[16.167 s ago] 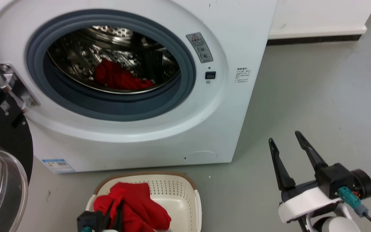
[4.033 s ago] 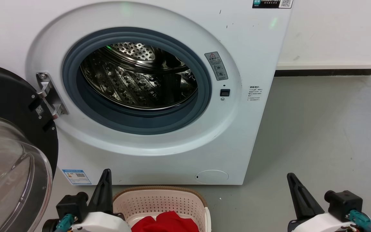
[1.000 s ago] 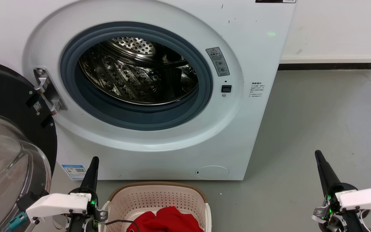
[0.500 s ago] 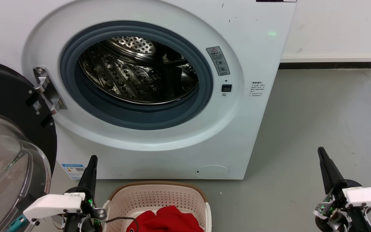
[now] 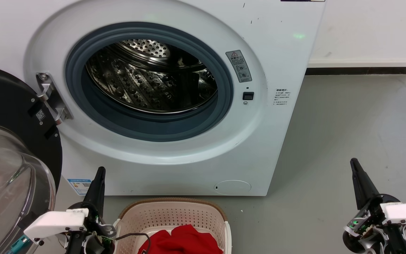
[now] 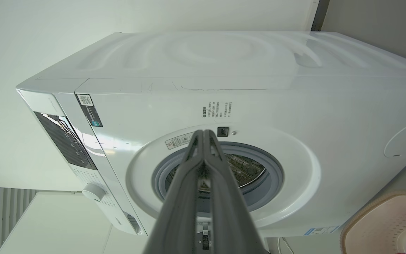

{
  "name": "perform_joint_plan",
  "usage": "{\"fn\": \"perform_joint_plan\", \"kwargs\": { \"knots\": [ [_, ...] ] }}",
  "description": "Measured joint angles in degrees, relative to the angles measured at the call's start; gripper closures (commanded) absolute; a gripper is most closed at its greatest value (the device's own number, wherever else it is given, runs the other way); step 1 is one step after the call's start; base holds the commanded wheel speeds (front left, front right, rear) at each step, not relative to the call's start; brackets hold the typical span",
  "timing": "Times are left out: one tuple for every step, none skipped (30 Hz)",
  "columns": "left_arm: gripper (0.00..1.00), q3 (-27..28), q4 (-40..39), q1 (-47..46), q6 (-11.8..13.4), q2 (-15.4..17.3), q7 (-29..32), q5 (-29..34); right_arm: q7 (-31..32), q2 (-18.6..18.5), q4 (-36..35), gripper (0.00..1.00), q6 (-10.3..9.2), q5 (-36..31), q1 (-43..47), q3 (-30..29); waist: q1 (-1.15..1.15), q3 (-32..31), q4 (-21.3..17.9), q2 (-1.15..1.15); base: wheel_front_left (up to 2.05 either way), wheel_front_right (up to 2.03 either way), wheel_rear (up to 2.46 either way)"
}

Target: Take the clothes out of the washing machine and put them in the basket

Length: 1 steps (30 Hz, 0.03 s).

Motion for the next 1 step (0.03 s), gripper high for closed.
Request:
{"fn": "perform_joint_plan", "kwargs": {
  "knots": [
    [1.00,0.00,0.00,-0.01,0.00,0.00,0.00,0.00,0.03,0.02,0.01,1.00,0.00,0.00,0.00,-0.03,0.00,0.00,0.00,0.00,0.00,0.00,0.00]
  ]
}}
